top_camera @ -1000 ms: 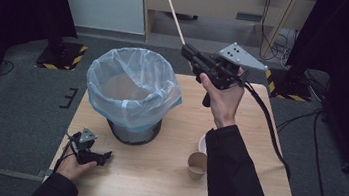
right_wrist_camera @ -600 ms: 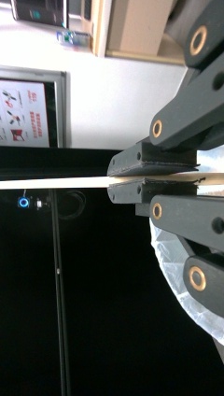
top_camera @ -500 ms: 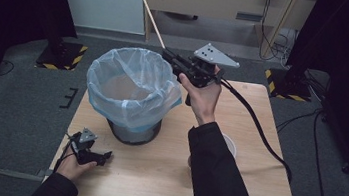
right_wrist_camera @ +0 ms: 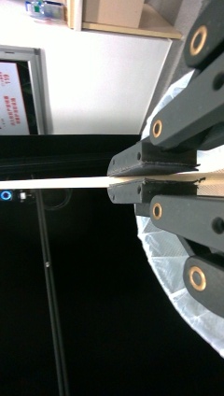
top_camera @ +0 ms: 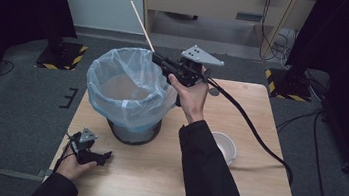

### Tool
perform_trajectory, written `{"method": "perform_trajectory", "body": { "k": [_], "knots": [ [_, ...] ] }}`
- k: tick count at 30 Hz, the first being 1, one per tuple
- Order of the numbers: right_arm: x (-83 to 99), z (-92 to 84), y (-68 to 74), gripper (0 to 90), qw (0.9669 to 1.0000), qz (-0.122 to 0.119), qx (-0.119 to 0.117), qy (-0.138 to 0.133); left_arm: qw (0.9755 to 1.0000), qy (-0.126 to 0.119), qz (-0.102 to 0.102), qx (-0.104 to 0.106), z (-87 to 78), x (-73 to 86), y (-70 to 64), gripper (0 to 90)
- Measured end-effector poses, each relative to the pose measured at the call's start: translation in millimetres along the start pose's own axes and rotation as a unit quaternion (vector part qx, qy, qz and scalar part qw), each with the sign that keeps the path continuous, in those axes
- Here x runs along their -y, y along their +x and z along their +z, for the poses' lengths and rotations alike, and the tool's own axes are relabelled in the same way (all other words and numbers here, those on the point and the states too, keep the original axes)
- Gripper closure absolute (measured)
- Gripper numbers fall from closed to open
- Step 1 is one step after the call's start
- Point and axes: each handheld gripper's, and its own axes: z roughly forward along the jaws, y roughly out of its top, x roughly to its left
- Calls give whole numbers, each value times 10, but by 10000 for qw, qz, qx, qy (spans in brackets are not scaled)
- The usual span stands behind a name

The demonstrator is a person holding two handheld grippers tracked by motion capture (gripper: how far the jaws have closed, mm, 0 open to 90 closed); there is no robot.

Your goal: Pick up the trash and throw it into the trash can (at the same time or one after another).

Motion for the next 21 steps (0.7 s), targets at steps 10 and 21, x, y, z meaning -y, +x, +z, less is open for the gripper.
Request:
{"method": "perform_trajectory", "body": {
  "k": [10,21],
  "knots": [
    [150,147,-9,804,9993,102,-119,325,10000,0,1,2,0,0,0,0],
    [-57,-48,-38,621,10000,-37,39,32,10000,-2,-1,1,0,0,0,0]
  ]
}}
